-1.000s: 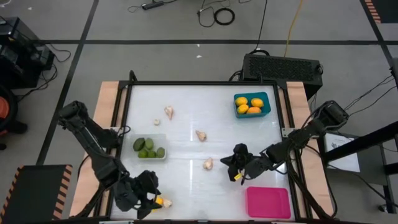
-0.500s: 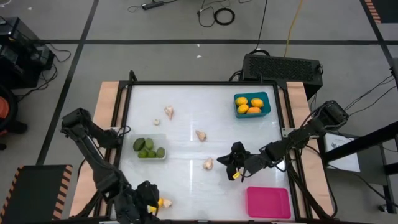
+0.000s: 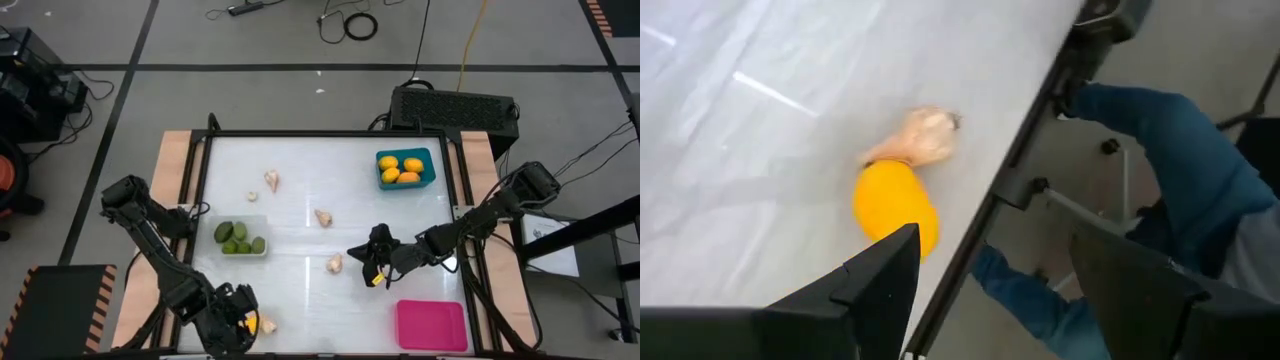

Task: Sort produce into baskets
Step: Put the yellow lemon into the blue bin

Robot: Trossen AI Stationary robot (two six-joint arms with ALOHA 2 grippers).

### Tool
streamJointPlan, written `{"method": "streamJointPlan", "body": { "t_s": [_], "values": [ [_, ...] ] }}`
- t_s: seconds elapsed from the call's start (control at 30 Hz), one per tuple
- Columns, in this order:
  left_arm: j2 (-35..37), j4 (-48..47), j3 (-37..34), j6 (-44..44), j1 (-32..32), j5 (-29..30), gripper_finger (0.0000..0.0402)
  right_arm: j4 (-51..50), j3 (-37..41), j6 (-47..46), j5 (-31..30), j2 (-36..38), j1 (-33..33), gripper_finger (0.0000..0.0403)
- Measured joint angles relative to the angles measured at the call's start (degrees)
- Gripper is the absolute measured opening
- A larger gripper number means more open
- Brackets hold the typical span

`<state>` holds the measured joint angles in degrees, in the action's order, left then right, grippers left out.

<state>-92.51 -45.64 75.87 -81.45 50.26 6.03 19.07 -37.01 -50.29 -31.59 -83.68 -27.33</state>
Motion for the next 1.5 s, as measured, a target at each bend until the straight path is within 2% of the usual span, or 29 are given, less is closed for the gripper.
{"method": "streamJointPlan", "body": {
  "t_s": [0.37,0.67,0.77,0.93,1.03,1.27,1.5],
  "values": [
    [-3.51,-0.39,-2.38,-0.41,-0.12,2.97,0.0260,0.01,0.00,3.44,0.15,0.00,1.46,0.0000],
    [-5.79,0.27,-2.42,2.67,-0.26,2.15,0.0260,0.00,0.00,4.49,0.15,0.00,1.59,0.0000],
    [-5.79,0.27,-2.42,2.23,-0.22,3.63,0.0260,-0.02,0.00,4.33,0.13,0.00,1.87,0.0000],
    [-5.79,-0.51,-2.43,-1.20,-0.80,2.88,0.0263,0.00,0.00,4.29,0.15,0.00,1.90,0.0000],
    [-5.79,-0.22,-2.61,-1.49,-0.90,2.13,0.0282,-0.02,0.00,4.37,0.14,0.00,1.90,0.0000],
    [-5.77,3.16,-6.21,-4.88,-0.78,-0.41,0.0359,-0.09,0.00,5.05,0.14,0.00,1.90,0.0000],
    [-6.76,7.30,-8.16,-4.92,0.22,-0.10,0.0377,-0.11,0.00,5.18,0.27,-0.02,1.90,0.0000]
  ]
}}
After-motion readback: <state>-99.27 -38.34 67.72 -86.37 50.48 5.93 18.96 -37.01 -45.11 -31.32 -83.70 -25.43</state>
